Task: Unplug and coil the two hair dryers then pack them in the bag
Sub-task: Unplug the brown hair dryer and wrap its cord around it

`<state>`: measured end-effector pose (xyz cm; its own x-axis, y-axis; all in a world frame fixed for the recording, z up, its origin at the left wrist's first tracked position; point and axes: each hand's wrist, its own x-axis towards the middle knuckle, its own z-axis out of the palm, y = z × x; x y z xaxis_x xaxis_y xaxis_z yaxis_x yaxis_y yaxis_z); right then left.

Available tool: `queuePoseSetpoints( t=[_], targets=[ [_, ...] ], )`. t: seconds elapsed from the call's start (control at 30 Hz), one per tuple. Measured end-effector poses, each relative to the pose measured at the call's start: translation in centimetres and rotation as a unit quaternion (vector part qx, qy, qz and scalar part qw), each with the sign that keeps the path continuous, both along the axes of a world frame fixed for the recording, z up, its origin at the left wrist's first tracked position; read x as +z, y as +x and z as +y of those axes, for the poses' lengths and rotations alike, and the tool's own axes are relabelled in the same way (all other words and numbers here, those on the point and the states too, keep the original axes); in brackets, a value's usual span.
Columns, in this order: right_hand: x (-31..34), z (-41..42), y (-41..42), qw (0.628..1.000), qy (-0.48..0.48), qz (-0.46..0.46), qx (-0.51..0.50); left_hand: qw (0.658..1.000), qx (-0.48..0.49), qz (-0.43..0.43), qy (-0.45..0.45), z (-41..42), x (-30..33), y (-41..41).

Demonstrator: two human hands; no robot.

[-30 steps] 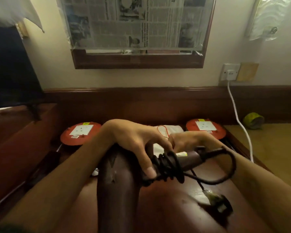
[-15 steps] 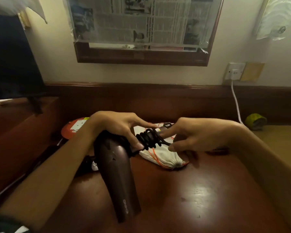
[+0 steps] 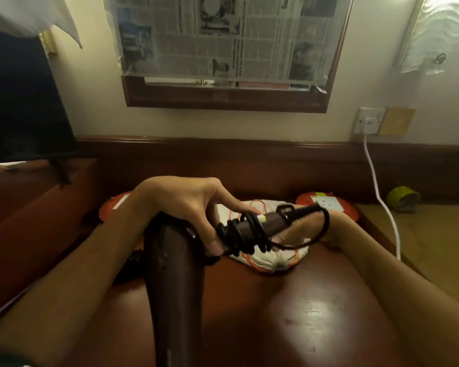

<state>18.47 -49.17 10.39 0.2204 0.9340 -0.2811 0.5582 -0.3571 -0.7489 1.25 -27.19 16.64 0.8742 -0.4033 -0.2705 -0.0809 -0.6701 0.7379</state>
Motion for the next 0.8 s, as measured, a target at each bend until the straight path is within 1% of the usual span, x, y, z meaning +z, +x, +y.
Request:
queuePoseSetpoints(
  t=[0.07,0.13,0.23,0.3,0.37,0.43,0.47,0.53,0.6,0.67,0.73,0.8],
  targets=[
    [0.9,1.2,0.0,0.998,-0.033,-0.061,0.002,0.998,-0.029,0.026,0.047,-1.1,-0.5,0.2],
    [2.4,1.7,-0.6,0.994,-0.053,-0.1,0.008,0.992,-0.039,0.04,0.112,-2.1,-0.9,0.4],
    [5.2,2.3,-1.5,0.989,-0.074,-0.124,0.018,0.977,0.0,0.025,0.212,-2.9,-1.7,0.8],
    [6.6,2.8,-2.7,0.983,-0.073,-0.166,0.02,0.97,0.038,0.004,0.239,-2.7,-2.3,1.2],
    [7.2,3.3,-4.3,0.971,-0.078,-0.224,0.034,0.975,0.044,-0.026,0.215,-2.4,-2.7,1.8],
    [6.9,3.5,-5.8,0.956,-0.082,-0.279,0.023,0.982,0.037,-0.072,0.17,-2.2,-2.6,1.9],
    [6.5,3.3,-6.3,0.952,-0.075,-0.298,0.008,0.985,0.041,-0.087,0.145,-1.9,-2.6,1.9],
    [5.8,2.2,-6.7,0.951,-0.028,-0.307,-0.027,0.99,0.069,-0.087,0.09,-1.1,-2.7,1.6],
    [4.9,0.7,-6.8,0.956,0.038,-0.279,-0.086,0.99,0.1,-0.084,0.047,-0.1,-3.1,1.3],
    [3.5,-0.5,-6.9,0.955,0.109,-0.237,-0.144,0.988,0.115,-0.105,0.016,0.3,-3.3,0.9],
    [1.9,-1.2,-6.9,0.952,0.181,-0.184,-0.163,0.986,0.123,-0.114,-0.023,0.1,-3.4,0.6],
    [0.5,-1.9,-6.5,0.95,0.228,-0.146,-0.159,0.984,0.131,-0.104,-0.068,-0.2,-3.9,0.2]
  ],
)
